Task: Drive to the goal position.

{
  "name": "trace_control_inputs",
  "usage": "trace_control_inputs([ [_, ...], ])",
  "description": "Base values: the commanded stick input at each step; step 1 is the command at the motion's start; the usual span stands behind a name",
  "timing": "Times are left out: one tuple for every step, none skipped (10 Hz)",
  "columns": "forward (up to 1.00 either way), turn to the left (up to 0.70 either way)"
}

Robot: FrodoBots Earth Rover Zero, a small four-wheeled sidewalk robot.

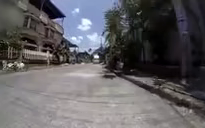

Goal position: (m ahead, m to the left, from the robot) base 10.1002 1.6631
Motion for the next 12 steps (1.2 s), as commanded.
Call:
trace_control_inputs([
  [1.0,0.04],
  [1.0,0.04],
  [1.0,0.04],
  [1.0,0.04],
  [1.0,0.04],
  [1.0,0.04],
  [1.0,0.04],
  [1.0,0.04],
  [1.0,0.04],
  [1.0,0.04],
  [1.0,0.04],
  [1.0,0.04],
])
